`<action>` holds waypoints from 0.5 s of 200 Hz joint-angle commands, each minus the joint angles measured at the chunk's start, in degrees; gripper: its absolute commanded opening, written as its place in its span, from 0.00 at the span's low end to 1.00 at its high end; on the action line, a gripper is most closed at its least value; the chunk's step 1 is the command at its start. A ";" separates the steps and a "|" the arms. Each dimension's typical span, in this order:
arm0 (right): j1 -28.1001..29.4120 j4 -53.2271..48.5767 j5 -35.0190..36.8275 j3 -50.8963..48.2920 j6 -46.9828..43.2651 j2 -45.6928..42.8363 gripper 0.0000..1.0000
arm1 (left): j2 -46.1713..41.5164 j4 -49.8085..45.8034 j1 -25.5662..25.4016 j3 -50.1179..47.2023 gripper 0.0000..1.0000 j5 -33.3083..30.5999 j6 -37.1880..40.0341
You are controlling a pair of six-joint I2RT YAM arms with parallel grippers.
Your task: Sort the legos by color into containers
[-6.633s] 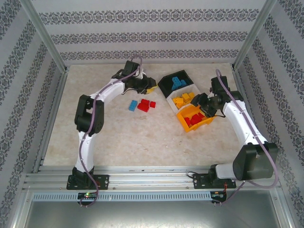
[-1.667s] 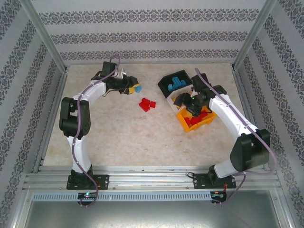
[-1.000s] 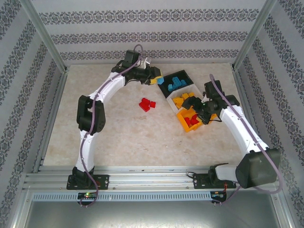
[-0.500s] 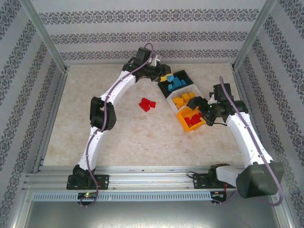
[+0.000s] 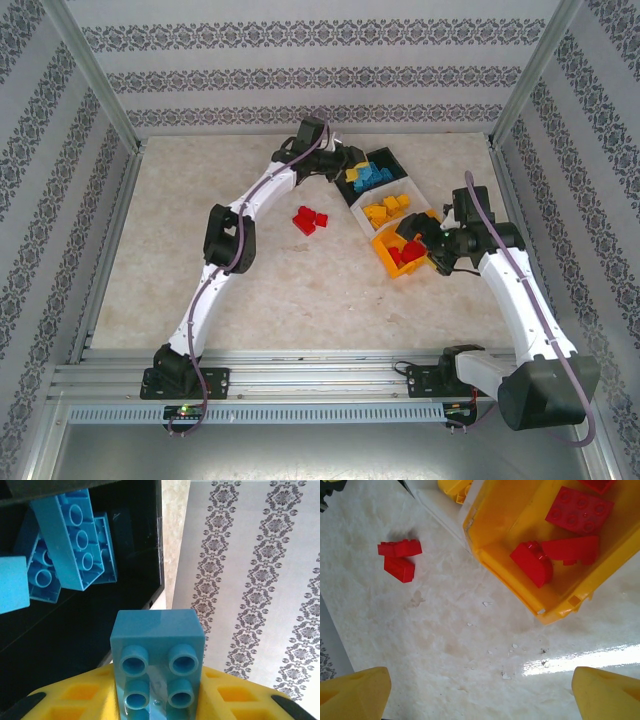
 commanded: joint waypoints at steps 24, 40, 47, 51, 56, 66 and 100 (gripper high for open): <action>-0.65 -0.87 -0.49 -1.08 0.40 -1.07 0.94 | 3.46 6.92 -0.55 4.21 0.38 0.65 -5.54; -0.65 -1.19 -0.50 -0.54 0.26 -0.63 0.94 | 4.16 7.63 -0.54 4.18 0.39 0.79 -6.21; -0.65 -1.45 -0.49 -0.28 0.11 -0.48 0.94 | 4.46 7.61 -0.60 4.18 0.39 0.75 -6.20; -0.65 -1.62 -0.33 0.04 -0.02 -0.45 0.94 | 4.51 7.67 -0.55 4.22 0.39 0.71 -6.18; -0.65 -1.79 -0.32 0.26 -0.18 -0.40 0.94 | 4.61 7.51 -0.56 4.20 0.39 0.73 -6.17; -0.65 -2.00 -0.17 0.53 -0.35 -0.42 0.94 | 4.92 7.50 -0.60 4.22 0.39 0.53 -6.17; -0.67 -1.45 -0.80 -0.40 -0.21 -0.38 0.94 | 5.15 6.35 -0.60 4.22 0.39 -0.08 -5.28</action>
